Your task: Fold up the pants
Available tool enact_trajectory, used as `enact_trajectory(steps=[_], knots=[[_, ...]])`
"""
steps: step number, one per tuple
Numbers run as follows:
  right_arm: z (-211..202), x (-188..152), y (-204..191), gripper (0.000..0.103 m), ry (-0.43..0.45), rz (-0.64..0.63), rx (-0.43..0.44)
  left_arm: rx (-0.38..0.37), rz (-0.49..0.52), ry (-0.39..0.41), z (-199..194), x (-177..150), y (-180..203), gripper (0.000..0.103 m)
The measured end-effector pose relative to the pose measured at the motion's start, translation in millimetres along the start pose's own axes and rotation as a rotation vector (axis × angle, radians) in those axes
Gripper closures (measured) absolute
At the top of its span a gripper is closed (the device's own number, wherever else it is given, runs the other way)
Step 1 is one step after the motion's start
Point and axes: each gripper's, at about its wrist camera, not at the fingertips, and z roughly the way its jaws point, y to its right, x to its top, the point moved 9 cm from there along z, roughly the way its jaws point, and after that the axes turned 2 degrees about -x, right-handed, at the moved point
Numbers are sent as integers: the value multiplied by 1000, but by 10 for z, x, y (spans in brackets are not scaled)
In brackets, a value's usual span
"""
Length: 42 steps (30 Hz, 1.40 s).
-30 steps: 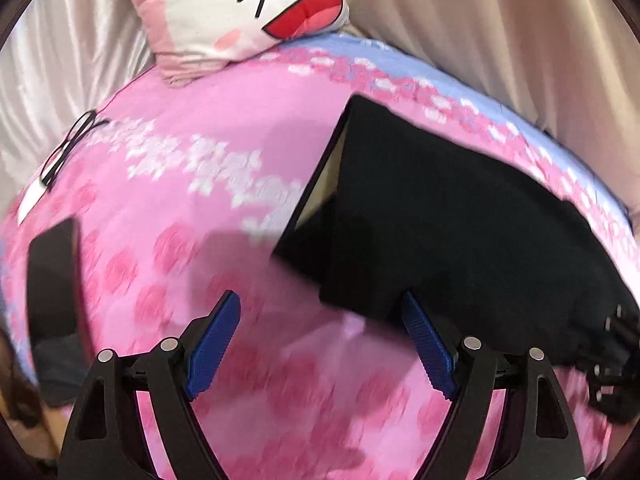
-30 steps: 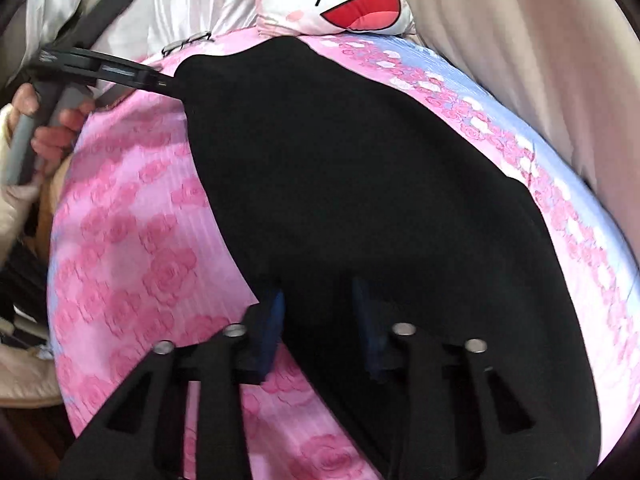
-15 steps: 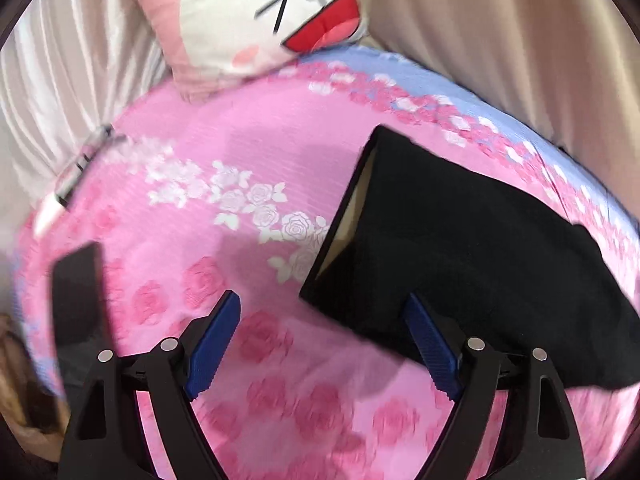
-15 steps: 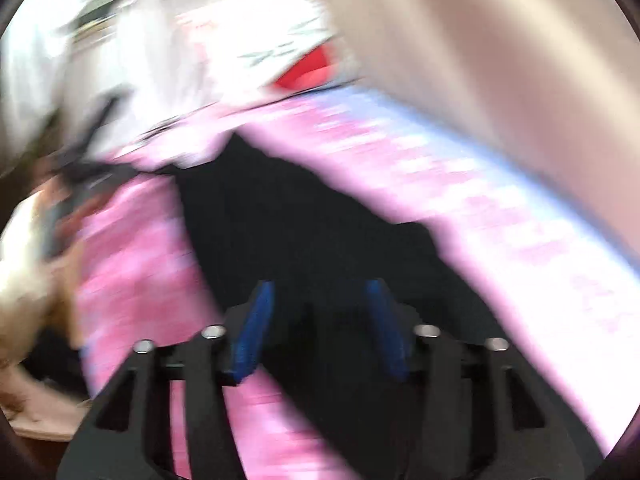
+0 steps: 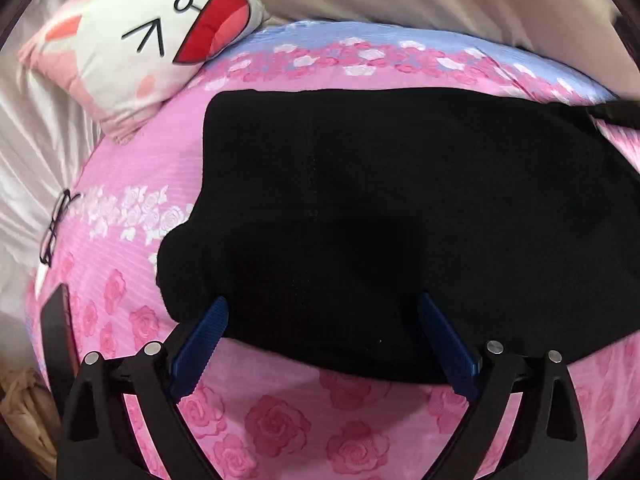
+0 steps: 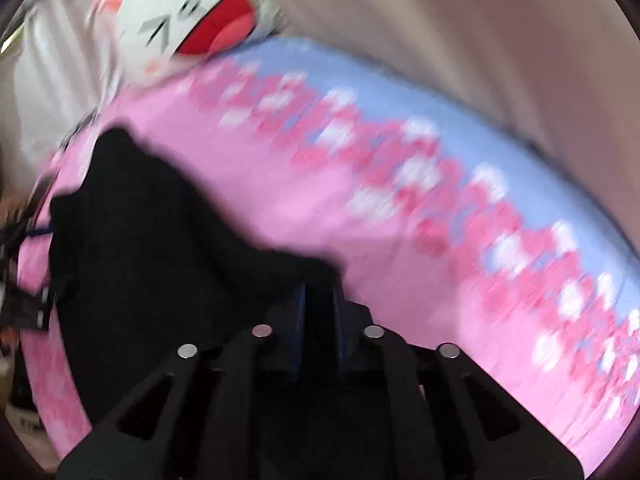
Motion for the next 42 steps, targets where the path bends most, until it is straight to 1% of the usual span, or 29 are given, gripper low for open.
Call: enact_trajectory(steps=[1, 2, 3, 5, 7, 9, 11, 12, 13, 15, 17, 18, 19, 20, 21, 22, 24, 26, 27, 28, 29, 30, 31, 32, 34, 36, 38, 40, 42], knots=[[54, 9, 63, 94, -9, 13, -11, 0, 5, 0, -8, -3, -3, 8], [85, 24, 120, 94, -6, 17, -47, -3, 7, -3, -8, -3, -5, 8], [43, 48, 158, 94, 20, 23, -68, -9, 7, -5, -8, -7, -14, 8], [-209, 48, 218, 91, 93, 91, -31, -20, 4, -6, -28, -18, -28, 8], [-371, -37, 123, 89, 108, 94, 6, -19, 8, 0, -25, -16, -28, 8], [-489, -216, -115, 89, 98, 36, 33, -14, 12, 3, -20, -12, -11, 8], [-414, -381, -264, 89, 75, -21, 45, -15, 9, 1, -33, -17, -19, 8], [-252, -494, -184, 87, 22, -39, -11, -16, 6, -3, -33, -25, -17, 8], [-152, -553, -21, 87, -13, -25, -67, -17, 4, -7, -34, -25, -13, 8], [-307, -529, 174, 87, 40, 122, 6, -21, 4, -15, -45, -42, -20, 8], [-584, -479, 330, 84, 117, 191, 23, -28, 3, -22, -109, -81, -49, 8], [-706, -445, 409, 78, 141, 204, 31, -37, 3, -21, -147, -84, -54, 9], [-744, -425, 481, 62, 140, 219, 36, -44, 1, -14, -225, -68, -60, 10], [-735, -422, 553, 58, 125, 233, 36, -39, -2, 4, -313, -18, -62, 10], [-692, -427, 613, 59, 98, 240, 25, -31, -3, 25, -375, 38, -57, 11], [-642, -451, 618, 59, 75, 237, 15, -19, 0, 67, -475, 137, -23, 11], [-636, -564, 399, 59, 60, 201, 56, 1, 7, 105, -544, 257, 53, 10], [-687, -750, 92, 59, 58, 137, 100, 80, 38, 56, -356, 257, 80, 7], [-623, -929, -114, 60, 19, 103, 121, 127, 53, 26, -237, 224, 45, 7], [-541, -1089, -218, 58, -10, 89, 133, 206, 74, -25, -20, 137, -72, 6], [-591, -1194, -280, 58, 21, 73, 114, 190, 64, -18, 34, 107, -113, 5], [-664, -1281, -376, 57, 40, 53, 117, 142, 29, 5, 23, 91, -164, 5], [-726, -1347, -445, 57, 34, 33, 123, 103, -7, -24, 24, 55, -235, 5], [-779, -1375, -476, 57, 31, 10, 115, 95, -23, -35, 18, 41, -289, 5], [-843, -1329, -427, 57, 40, 16, 115, 108, -30, -45, 29, 23, -389, 5], [-993, -1104, -213, 59, 103, 68, 126, 78, -63, -67, 28, 16, -418, 5], [-1033, -910, 25, 58, 132, 105, 103, 87, -58, -59, -25, 36, -408, 5], [-949, -651, 367, 58, 129, 171, 118, 141, -17, -43, -60, 29, -382, 5], [-723, -376, 641, 58, 103, 247, 128, 147, -4, -64, 8, -16, -369, 5]])
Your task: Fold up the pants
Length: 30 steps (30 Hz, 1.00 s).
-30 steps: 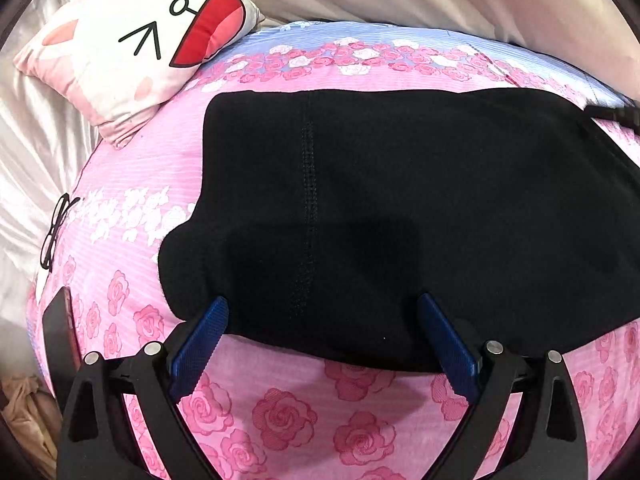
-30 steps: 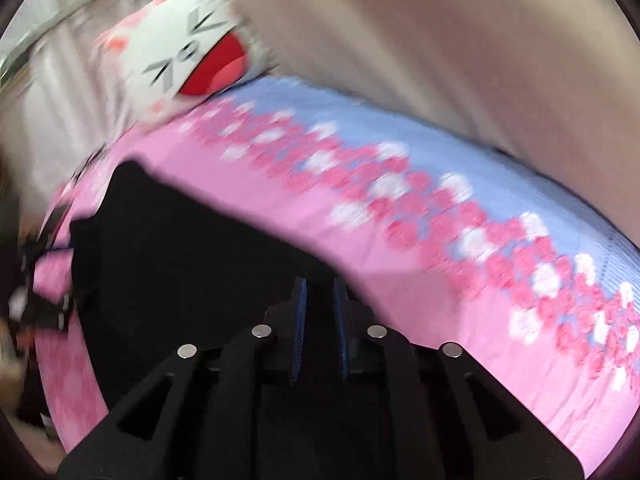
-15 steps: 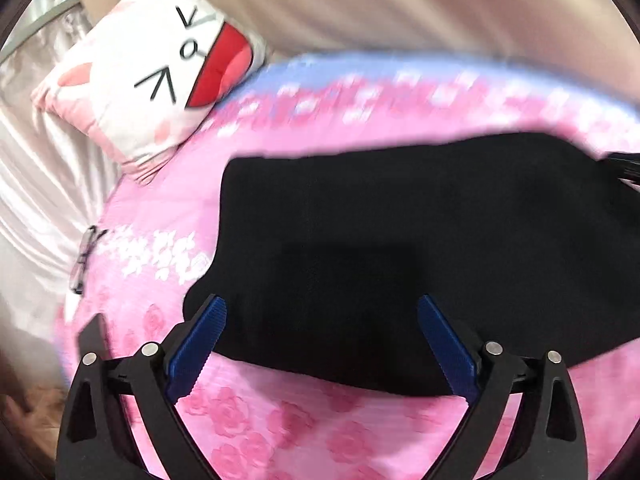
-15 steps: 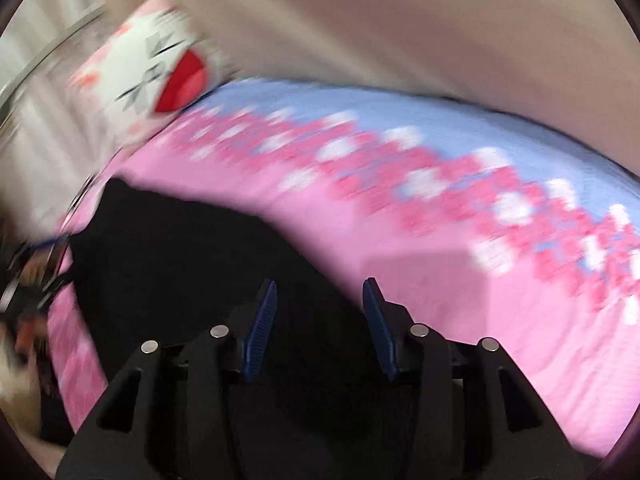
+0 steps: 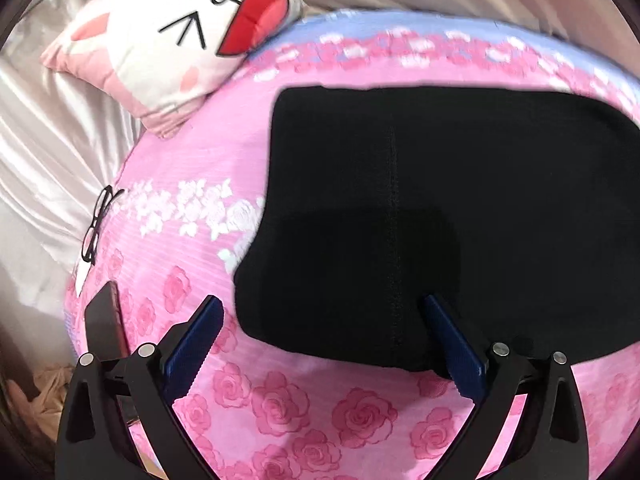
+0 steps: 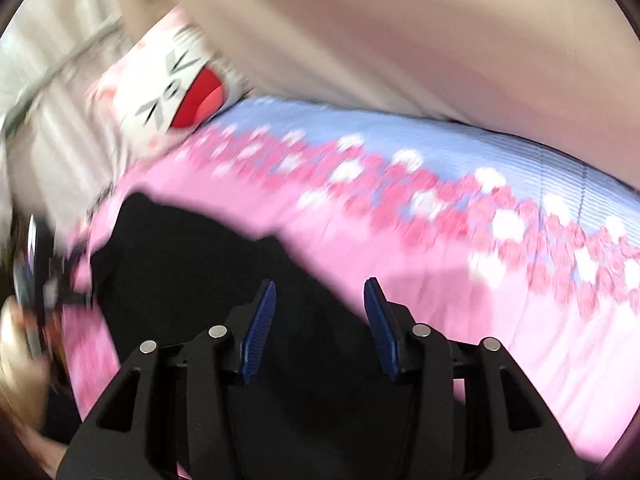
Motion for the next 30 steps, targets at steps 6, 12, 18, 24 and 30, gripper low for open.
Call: enact_trajectory(steps=[6, 12, 18, 24, 30], knots=[[739, -5, -258, 59, -146, -375, -108, -75, -57, -21, 50, -51, -59, 5], [834, -270, -635, 59, -193, -626, -112, -84, -53, -23, 60, -62, -45, 5], [910, -163, -637, 59, -175, -611, -98, -82, -51, -19, 63, -57, -48, 5], [748, -115, -636, 59, -181, -578, -40, -110, -73, -25, 82, -62, -60, 5], [594, 229, -540, 58, -97, -411, -20, -109, -76, -17, 77, -73, -65, 5]])
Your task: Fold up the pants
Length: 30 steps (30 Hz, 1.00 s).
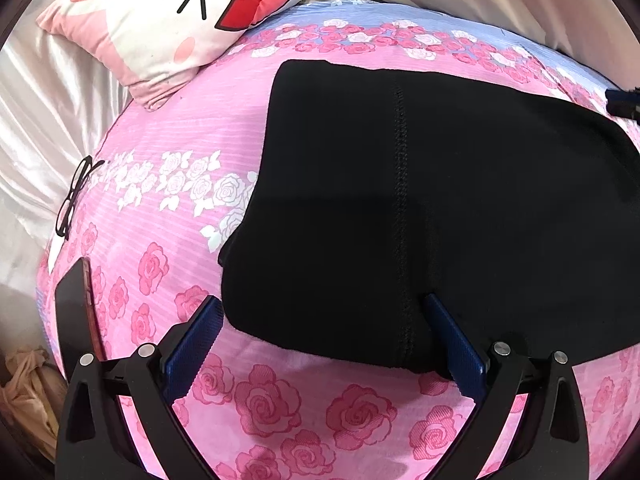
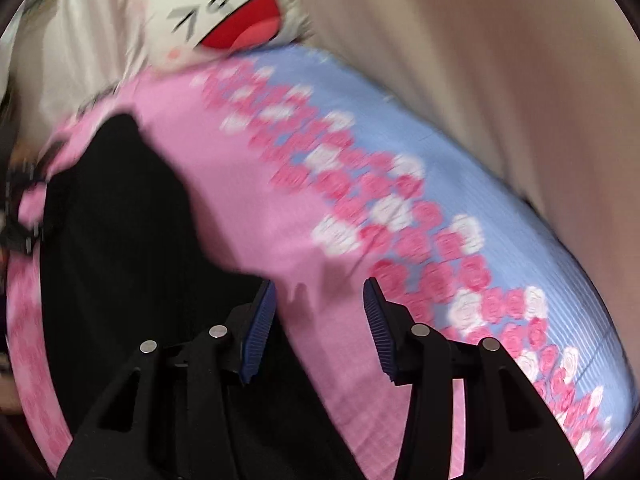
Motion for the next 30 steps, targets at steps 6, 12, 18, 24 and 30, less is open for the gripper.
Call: enact_trajectory(steps=[6, 12, 18, 24, 30], knots=[[464, -186, -445, 60, -154, -30, 121, 0, 6, 2, -2, 0, 5, 5], [523, 44, -246, 103, -31, -34, -141, -5, 1, 3, -2, 6, 11, 5], [177, 92, 154, 101, 112, 249, -91, 11, 5, 13, -11, 6, 30, 5], [-6, -292, -792, 102, 28, 79, 75, 24, 8, 22, -11, 19, 45, 5], [182, -38, -201, 100, 97, 298, 11, 42, 37, 25, -27, 43, 64, 5]])
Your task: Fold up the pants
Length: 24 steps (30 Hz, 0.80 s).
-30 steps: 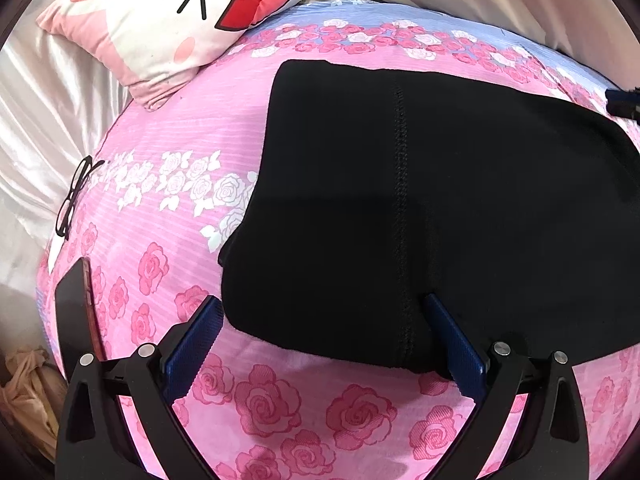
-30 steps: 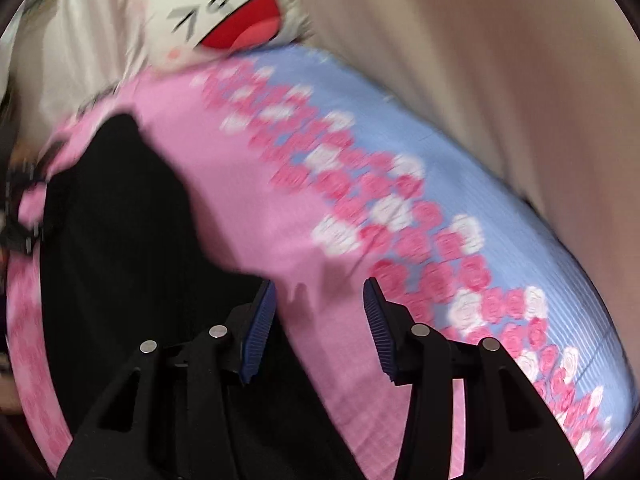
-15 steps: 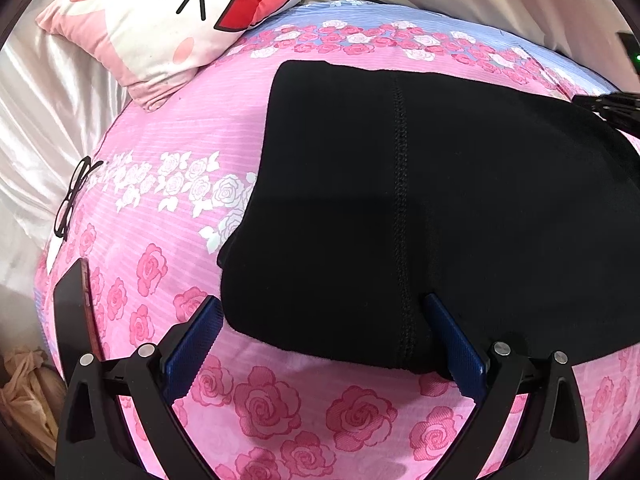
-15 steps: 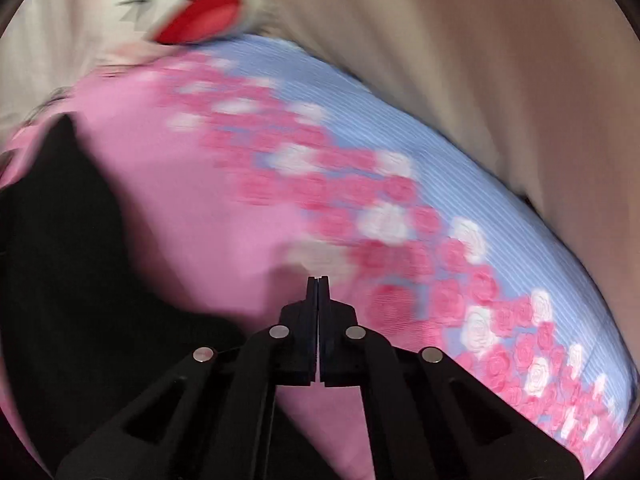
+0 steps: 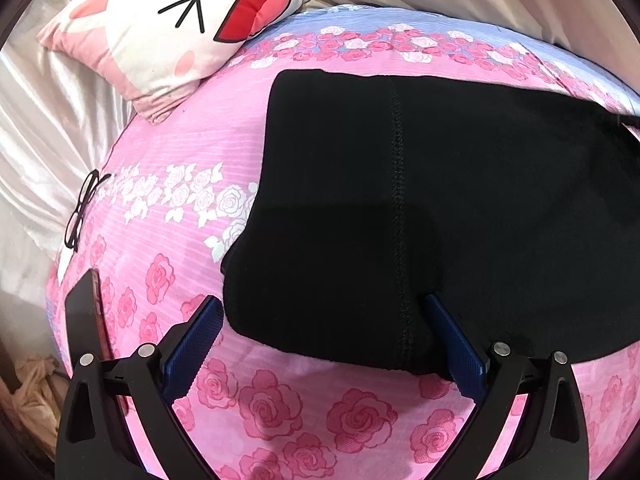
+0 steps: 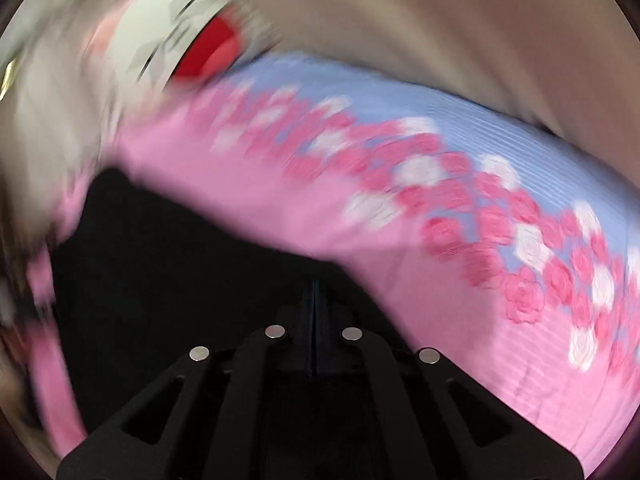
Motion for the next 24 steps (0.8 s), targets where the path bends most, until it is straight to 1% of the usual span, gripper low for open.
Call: enact_trajectory(steps=[1, 2, 3, 5, 6, 7, 8, 9, 10, 11, 12, 13, 14, 16, 17, 18, 19, 20, 21, 22, 23, 24], knots=[[-119, -6, -39, 97, 21, -9, 6, -8, -8, 1, -34, 10, -14, 5], [-260, -54, -80, 97, 37, -17, 9, -16, -12, 7, -89, 30, -18, 6], [-426, -160, -88, 97, 48, -17, 2, -24, -12, 27, -176, 75, -13, 8], [-714, -432, -27, 97, 60, -1, -9, -1, -10, 118, -432, 276, -28, 7], [-880, -645, 32, 95, 60, 18, -19, 24, -14, 157, -524, 396, -45, 6], [-978, -819, 54, 93, 51, 34, -23, 72, -26, 182, -560, 553, -87, 6], [-1079, -1096, 127, 92, 25, 48, -47, 110, -32, 182, -523, 657, -115, 6], [-1108, -1282, 182, 87, -6, 50, -76, 160, -26, 171, -426, 761, -141, 6], [-1134, -1596, 297, 85, -59, 53, -127, 232, -5, 137, -229, 853, -191, 6], [-1136, -1787, 349, 85, -88, 61, -139, 306, 12, 89, -12, 884, -265, 5], [-1290, -1928, 357, 86, -27, 75, -107, 385, 19, 21, 227, 858, -376, 5], [-1382, -2067, 362, 86, -38, 100, -83, 380, 26, 11, 378, 843, -420, 5], [-1505, -2157, 365, 86, -39, 114, -82, 368, 13, 59, 354, 877, -467, 5], [-1632, -2155, 371, 86, -23, 120, -111, 346, -6, 32, 315, 882, -501, 5], [-1691, -2114, 400, 84, 5, 123, -119, 352, -13, 32, 265, 895, -502, 5], [-1722, -2082, 395, 83, 37, 133, -96, 364, -19, 43, 204, 911, -486, 6], [-1651, -2136, 400, 81, 13, 151, -63, 388, -25, 64, 90, 928, -445, 6], [-1528, -2237, 447, 80, -44, 159, -52, 402, -28, 86, -36, 931, -381, 9], [-1575, -2263, 453, 80, -9, 151, -31, 393, -24, 130, -245, 926, -245, 9], [-1654, -2285, 495, 80, -9, 167, -26, 363, -17, 166, -409, 921, -54, 9], [-1790, -2311, 584, 80, 8, 187, -55, 325, -7, 200, -568, 897, 112, 7], [-2040, -2327, 779, 80, 69, 207, -133, 282, 4, 234, -710, 870, 288, 7]])
